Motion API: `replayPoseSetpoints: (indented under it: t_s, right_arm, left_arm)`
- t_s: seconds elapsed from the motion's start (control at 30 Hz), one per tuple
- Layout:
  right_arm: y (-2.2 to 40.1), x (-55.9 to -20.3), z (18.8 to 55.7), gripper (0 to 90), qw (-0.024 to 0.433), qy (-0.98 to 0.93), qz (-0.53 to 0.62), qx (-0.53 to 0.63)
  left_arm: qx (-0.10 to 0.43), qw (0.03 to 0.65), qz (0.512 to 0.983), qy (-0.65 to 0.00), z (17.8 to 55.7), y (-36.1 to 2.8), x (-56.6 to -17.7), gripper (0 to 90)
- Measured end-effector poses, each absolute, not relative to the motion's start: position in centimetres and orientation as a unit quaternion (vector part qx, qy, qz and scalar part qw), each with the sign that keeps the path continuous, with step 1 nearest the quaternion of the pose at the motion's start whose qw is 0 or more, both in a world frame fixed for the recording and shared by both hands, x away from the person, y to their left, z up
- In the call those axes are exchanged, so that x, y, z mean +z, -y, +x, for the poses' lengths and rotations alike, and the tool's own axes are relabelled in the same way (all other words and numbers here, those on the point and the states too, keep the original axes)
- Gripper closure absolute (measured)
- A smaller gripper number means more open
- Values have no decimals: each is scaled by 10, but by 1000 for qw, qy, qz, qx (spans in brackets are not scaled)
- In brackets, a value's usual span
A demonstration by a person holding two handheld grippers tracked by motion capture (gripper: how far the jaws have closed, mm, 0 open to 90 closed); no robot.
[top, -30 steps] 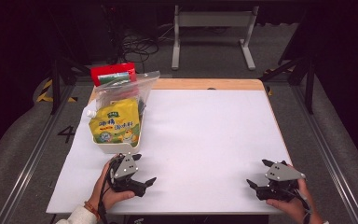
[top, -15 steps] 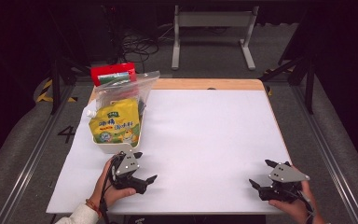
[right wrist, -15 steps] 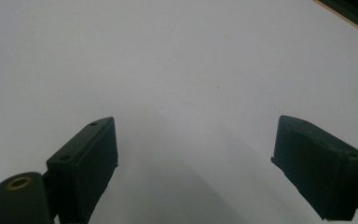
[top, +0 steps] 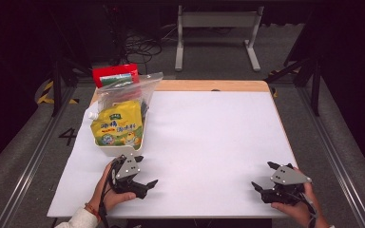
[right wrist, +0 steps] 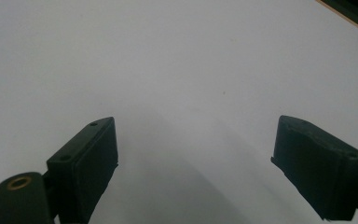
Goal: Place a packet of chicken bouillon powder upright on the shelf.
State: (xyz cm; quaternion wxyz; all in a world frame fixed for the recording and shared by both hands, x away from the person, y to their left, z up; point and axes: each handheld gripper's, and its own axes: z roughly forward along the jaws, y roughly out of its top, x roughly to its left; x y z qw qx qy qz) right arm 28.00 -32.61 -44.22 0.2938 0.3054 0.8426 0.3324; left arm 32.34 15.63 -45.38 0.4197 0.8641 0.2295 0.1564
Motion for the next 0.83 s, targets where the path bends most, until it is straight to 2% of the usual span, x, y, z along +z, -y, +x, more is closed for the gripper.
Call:
replayPoseSetpoints:
  t_s: [0.53, 0.83]
  right_arm:
    - [322, -442, 285, 141, 299, -843, 298, 334]
    - [323, -445, 277, 138, 313, -844, 299, 317]
  left_arm:
    - [163, 421, 858, -245, 322, -163, -452, 69]
    - [158, 421, 862, -234, 327, -154, -452, 69]
